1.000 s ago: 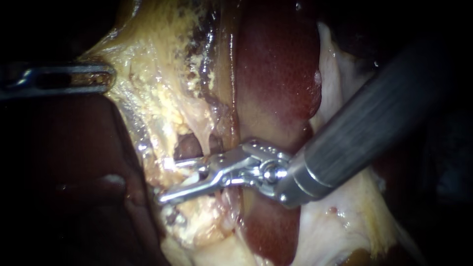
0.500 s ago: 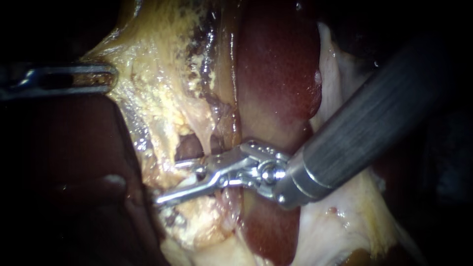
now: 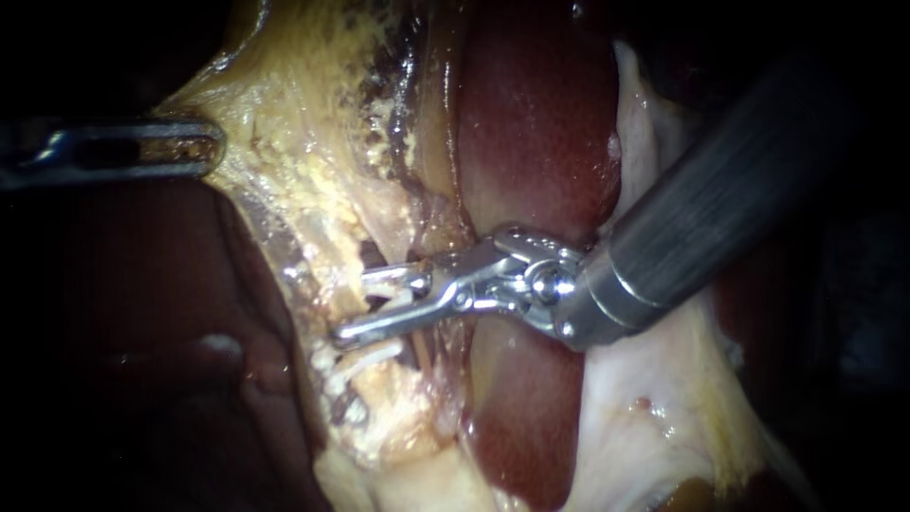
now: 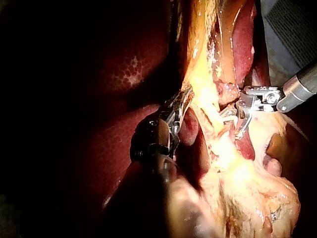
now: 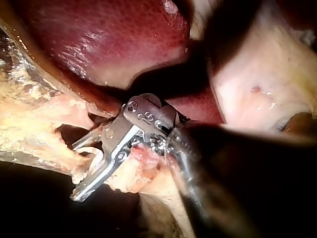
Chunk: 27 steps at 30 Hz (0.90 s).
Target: Clipping third clip left tube
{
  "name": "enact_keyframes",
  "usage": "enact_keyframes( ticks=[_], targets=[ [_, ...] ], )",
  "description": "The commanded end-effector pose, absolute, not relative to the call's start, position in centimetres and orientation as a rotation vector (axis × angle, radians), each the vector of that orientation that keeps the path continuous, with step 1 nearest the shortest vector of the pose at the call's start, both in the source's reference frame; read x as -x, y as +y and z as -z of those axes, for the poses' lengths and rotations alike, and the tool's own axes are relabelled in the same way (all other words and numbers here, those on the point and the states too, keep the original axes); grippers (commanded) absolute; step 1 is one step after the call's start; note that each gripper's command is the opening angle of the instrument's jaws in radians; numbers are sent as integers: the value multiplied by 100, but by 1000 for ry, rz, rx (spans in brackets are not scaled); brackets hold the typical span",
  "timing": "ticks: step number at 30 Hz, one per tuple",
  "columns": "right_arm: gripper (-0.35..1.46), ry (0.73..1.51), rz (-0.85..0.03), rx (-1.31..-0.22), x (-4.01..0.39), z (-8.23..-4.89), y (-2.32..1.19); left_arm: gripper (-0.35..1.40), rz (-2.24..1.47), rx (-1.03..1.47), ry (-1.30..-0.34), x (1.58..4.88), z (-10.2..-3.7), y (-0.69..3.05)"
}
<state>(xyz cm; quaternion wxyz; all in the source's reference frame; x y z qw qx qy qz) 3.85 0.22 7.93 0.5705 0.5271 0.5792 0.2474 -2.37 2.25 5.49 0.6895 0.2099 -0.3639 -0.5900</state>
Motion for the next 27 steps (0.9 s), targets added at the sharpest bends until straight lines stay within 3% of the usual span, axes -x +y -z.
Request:
enact_keyframes(
  ticks=[1, 11, 15, 27],
  targets=[
    [54, 1352, -578, -1233, -385, -792, 21, -35, 1319, -470, -814, 237, -549, 225],
    [55, 1320, -567, -1182, -381, -793, 21, -35, 1319, -470, -814, 236, -549, 225],
    [55, 1315, -567, -1095, -378, -791, 33, -35, 1319, -471, -814, 236, -548, 225],
    [57, 1316, -600, -998, -368, -801, 53, -35, 1321, -469, -813, 238, -545, 224]
  ],
)
